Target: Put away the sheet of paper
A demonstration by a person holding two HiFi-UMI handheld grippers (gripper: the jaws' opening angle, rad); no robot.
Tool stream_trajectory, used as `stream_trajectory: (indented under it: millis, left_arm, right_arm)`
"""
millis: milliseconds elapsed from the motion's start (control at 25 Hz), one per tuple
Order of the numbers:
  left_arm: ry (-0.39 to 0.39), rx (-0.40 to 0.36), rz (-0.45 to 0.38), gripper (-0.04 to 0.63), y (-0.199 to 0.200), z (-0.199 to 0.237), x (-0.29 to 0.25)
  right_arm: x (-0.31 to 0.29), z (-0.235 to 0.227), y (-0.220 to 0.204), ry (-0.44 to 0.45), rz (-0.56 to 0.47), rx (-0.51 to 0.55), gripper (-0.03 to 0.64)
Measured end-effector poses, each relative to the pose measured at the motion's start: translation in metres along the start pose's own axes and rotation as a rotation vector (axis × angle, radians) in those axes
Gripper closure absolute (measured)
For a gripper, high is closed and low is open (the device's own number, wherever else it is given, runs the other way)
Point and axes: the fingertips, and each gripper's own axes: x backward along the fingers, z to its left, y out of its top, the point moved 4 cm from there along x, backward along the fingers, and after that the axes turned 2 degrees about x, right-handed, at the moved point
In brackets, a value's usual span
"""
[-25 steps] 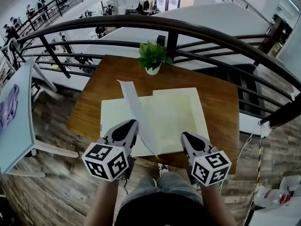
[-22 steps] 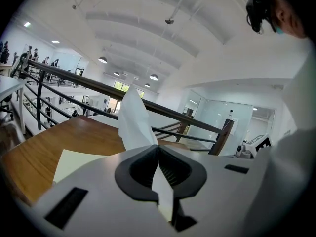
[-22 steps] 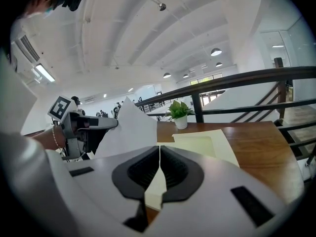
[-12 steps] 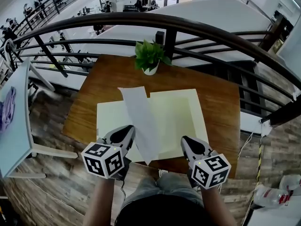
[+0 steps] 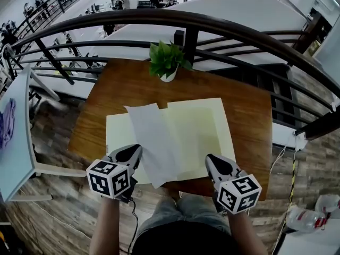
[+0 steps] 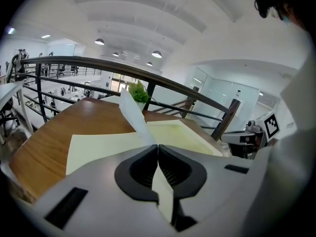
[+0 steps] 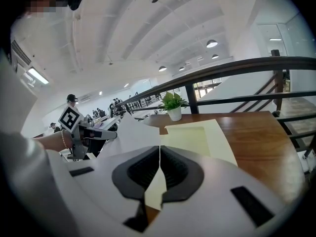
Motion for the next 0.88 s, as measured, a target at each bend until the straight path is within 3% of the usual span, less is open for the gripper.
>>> stream_trajectory:
  millis: [400,880]
  left_arm:
    - [-0.047,-0.059,0.111,0.574,-0.022,0.012,-0.011]
    - [-0.026,-0.116,0.200,0.574,-0.038,0.041,-0.029]
  right_arm:
    - [-0.003,-0.010,-0.006,-0.006,0.021,-0.014,0.588]
    - [-0.010,-0.018,-0.011,-0.001,0.046,-0.032,0.588]
